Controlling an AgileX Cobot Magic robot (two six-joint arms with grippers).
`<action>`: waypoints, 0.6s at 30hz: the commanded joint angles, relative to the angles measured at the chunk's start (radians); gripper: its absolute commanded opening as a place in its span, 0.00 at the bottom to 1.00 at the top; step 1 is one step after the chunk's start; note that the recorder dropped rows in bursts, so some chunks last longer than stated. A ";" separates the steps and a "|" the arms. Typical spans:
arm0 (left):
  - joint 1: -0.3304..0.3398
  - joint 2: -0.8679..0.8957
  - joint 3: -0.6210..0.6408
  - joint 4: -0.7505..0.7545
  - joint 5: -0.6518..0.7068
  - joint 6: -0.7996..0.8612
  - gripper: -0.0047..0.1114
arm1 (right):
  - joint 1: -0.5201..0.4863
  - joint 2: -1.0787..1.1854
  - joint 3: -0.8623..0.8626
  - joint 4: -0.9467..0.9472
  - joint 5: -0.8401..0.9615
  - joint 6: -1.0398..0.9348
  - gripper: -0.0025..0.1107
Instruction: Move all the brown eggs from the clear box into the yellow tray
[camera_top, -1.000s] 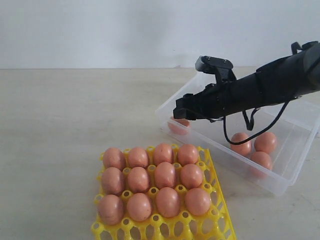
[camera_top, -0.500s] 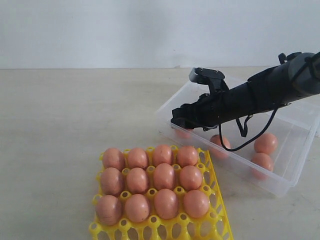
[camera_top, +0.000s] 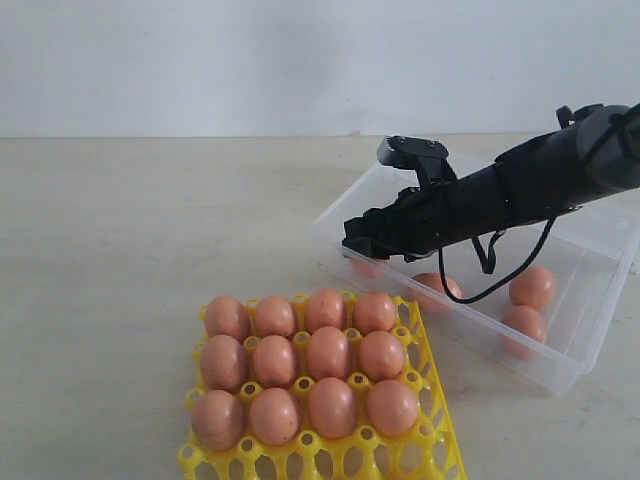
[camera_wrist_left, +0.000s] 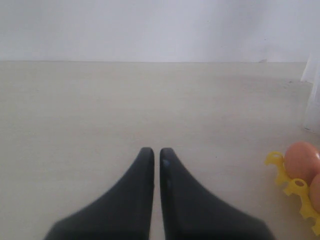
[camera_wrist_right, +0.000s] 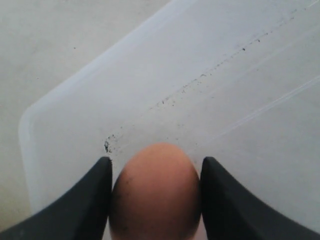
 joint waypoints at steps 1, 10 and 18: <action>-0.004 -0.003 -0.002 -0.008 -0.011 -0.007 0.08 | -0.005 -0.024 -0.004 -0.015 -0.043 0.001 0.02; -0.004 -0.003 -0.002 -0.008 -0.011 -0.007 0.08 | 0.008 -0.240 -0.004 0.054 -0.388 -0.045 0.02; -0.004 -0.003 -0.002 -0.008 -0.011 -0.007 0.08 | 0.048 -0.397 -0.016 -0.238 -0.676 -0.123 0.02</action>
